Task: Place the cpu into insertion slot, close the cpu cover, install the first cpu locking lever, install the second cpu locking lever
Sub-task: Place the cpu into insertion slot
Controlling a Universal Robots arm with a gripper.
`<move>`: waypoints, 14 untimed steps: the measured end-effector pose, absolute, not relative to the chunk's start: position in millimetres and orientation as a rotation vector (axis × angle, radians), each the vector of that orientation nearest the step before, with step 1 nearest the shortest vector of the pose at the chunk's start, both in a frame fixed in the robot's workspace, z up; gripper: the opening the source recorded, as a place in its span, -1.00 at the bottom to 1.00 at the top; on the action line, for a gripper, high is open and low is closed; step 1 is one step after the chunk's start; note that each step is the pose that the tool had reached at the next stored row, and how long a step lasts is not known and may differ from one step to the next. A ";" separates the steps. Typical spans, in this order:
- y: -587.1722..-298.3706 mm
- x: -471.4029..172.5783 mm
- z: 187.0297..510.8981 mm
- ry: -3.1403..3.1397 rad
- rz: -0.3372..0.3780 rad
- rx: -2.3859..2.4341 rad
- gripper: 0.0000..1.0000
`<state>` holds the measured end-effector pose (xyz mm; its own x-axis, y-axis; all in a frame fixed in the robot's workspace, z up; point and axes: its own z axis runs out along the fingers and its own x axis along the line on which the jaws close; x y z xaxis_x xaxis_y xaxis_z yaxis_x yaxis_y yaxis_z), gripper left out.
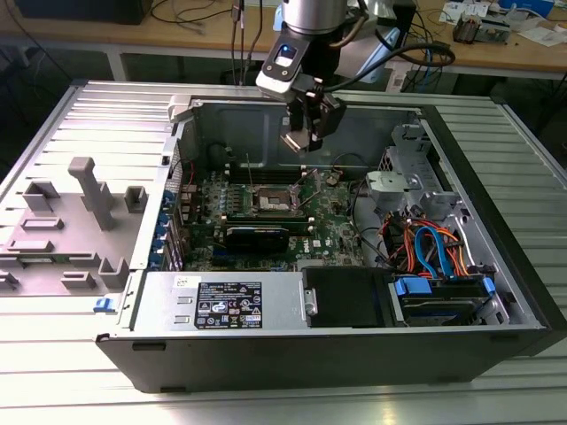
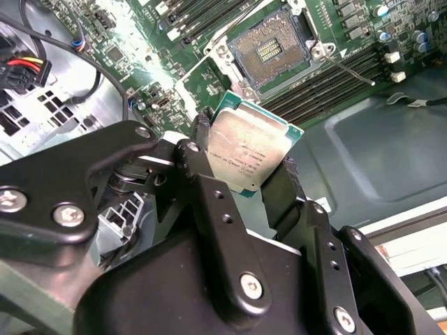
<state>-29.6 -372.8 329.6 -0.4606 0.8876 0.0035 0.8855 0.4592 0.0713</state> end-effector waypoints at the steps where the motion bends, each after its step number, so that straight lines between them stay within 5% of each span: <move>1: -372.8 -29.6 329.5 2.646 0.097 1.625 0.09; 14: -372.8 -29.6 329.0 2.640 0.097 1.635 0.09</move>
<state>-29.6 -372.8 329.0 -0.4457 0.8952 0.0033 0.8930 0.4444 0.0712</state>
